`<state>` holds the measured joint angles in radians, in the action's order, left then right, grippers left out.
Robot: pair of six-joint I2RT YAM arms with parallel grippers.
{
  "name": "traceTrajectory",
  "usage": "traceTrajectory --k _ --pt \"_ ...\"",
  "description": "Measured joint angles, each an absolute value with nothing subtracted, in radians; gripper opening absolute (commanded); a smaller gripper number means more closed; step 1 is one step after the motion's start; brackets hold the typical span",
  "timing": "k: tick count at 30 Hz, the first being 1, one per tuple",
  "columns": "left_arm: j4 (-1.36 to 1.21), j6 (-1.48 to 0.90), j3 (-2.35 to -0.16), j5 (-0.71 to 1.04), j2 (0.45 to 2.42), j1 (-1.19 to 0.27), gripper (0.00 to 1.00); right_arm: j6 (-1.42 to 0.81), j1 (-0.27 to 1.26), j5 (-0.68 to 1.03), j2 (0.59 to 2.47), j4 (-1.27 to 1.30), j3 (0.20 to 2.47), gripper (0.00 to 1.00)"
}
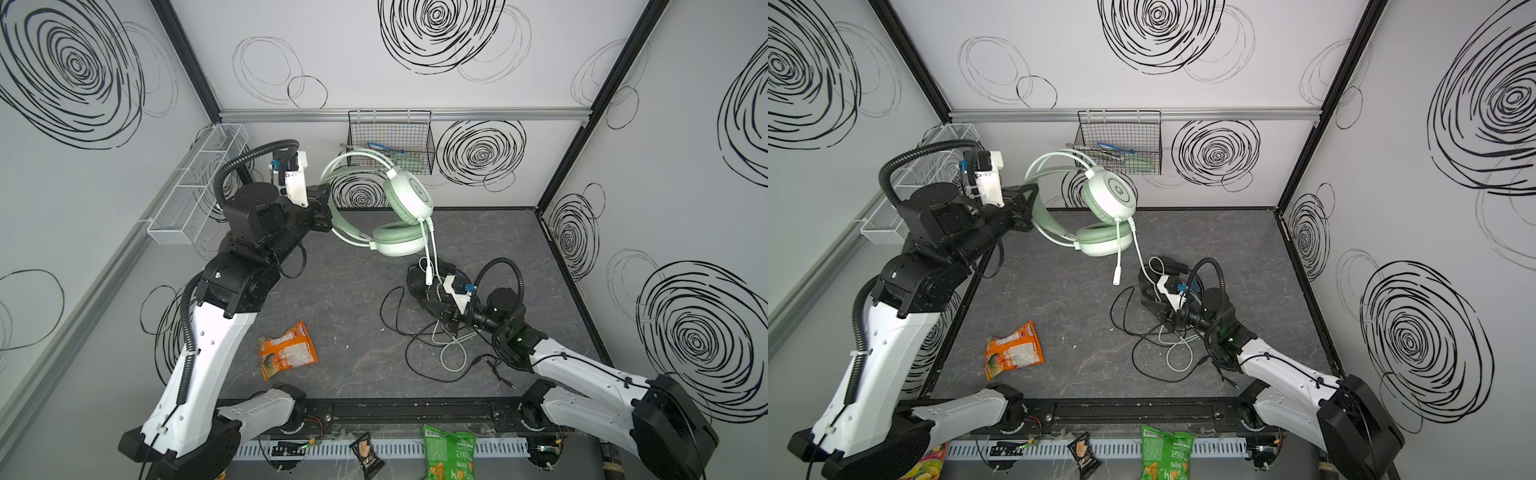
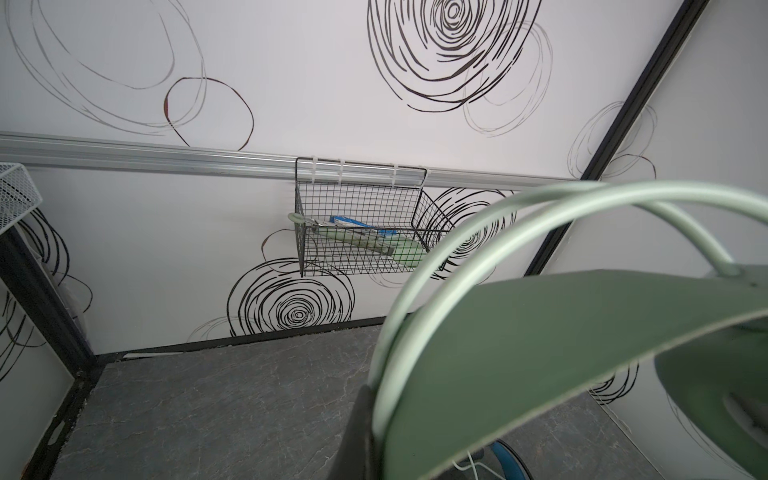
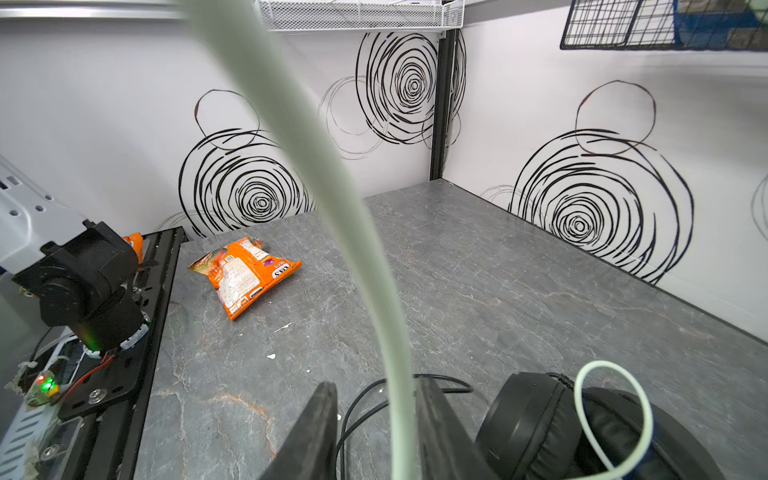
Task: Wrap the headphones
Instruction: 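Hold the green headset up with the left gripper while the right gripper grips its cable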
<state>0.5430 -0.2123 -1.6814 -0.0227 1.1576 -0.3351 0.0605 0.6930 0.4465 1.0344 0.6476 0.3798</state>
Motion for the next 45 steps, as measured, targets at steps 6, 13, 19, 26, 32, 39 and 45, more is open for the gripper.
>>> traceTrajectory --k 6,13,19,26,32,39,45 --pt "0.523 -0.240 -1.680 -0.023 1.152 -0.316 0.00 0.045 0.682 0.443 1.079 0.694 0.365 0.34" --pt "0.520 -0.255 -1.678 -0.022 1.150 -0.305 0.00 0.022 0.658 0.446 1.134 0.752 0.344 0.31" --pt "0.514 -0.271 -1.669 -0.014 1.150 -0.292 0.00 0.010 0.646 0.453 1.169 0.793 0.343 0.30" --pt "0.513 -0.286 -1.666 0.001 1.150 -0.283 0.00 0.002 0.641 0.463 1.214 0.834 0.343 0.18" --pt "0.489 -0.298 -1.641 0.012 1.147 -0.256 0.00 0.004 0.641 0.438 1.215 0.822 0.343 0.00" --pt "0.463 -0.308 -1.561 0.023 1.138 -0.179 0.00 0.060 0.641 0.221 1.037 0.633 0.363 0.00" --pt "0.444 -0.299 -1.449 -0.001 1.136 -0.129 0.00 0.134 0.663 -0.011 0.869 0.428 0.449 0.00"
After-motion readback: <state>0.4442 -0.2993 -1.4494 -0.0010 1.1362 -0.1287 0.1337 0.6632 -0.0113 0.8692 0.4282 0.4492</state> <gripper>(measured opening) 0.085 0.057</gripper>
